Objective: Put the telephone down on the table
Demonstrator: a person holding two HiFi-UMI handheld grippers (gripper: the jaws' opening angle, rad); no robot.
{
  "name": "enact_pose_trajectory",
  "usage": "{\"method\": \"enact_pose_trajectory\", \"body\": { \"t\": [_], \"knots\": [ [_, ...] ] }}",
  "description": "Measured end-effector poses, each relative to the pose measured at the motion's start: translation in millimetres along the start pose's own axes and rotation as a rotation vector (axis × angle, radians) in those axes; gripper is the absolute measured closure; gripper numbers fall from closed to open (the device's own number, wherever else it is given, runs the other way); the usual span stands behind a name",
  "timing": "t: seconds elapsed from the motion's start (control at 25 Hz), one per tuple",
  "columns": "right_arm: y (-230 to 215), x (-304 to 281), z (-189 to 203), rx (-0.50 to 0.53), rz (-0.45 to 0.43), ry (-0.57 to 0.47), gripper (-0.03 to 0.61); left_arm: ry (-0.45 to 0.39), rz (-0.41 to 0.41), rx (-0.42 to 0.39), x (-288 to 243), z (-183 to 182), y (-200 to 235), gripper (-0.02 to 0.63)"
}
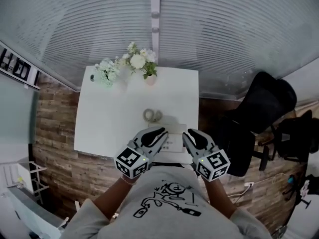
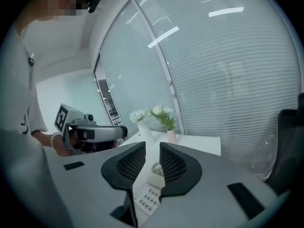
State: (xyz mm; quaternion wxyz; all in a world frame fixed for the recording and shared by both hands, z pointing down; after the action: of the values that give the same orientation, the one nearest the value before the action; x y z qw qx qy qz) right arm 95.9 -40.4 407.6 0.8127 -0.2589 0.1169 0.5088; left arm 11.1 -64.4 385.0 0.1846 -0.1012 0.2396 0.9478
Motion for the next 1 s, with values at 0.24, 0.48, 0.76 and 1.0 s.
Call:
{"method": "enact_pose_trajectory", "body": {
  "t": [0.24, 0.48, 0.76, 1.0],
  "knots": [
    [39, 22, -46, 0.053, -0.059, -0.087, 0.502, -0.117, 0.067, -0.060, 13, -34, -27, 0.588],
    [63, 43, -79, 0.147, -0.075, -0.171, 0.525, -0.176, 0.101, -0.090, 27, -64, -47, 0.600],
    [77, 51, -89, 0.177, -0.092, -0.210, 0.543, -0.198, 0.123, -0.138, 35, -79, -63, 0.600],
    [82, 54, -92, 0.176, -0.096, -0.228, 0.543, -0.215, 0.128, -0.145, 40, -82, -68, 0.600]
  ]
}}
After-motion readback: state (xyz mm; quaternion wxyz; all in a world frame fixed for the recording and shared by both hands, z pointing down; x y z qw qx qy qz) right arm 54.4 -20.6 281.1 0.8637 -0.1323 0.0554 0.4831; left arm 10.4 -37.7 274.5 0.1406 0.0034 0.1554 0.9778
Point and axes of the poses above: the fingertips, and each gripper's own axes: x backward along the fingers, y to its left, z out of its underside, the point moved 1 cm from there along x, backward along the fingers, and after that the axes turned 4 degrees about y, right-handed, at the moved point
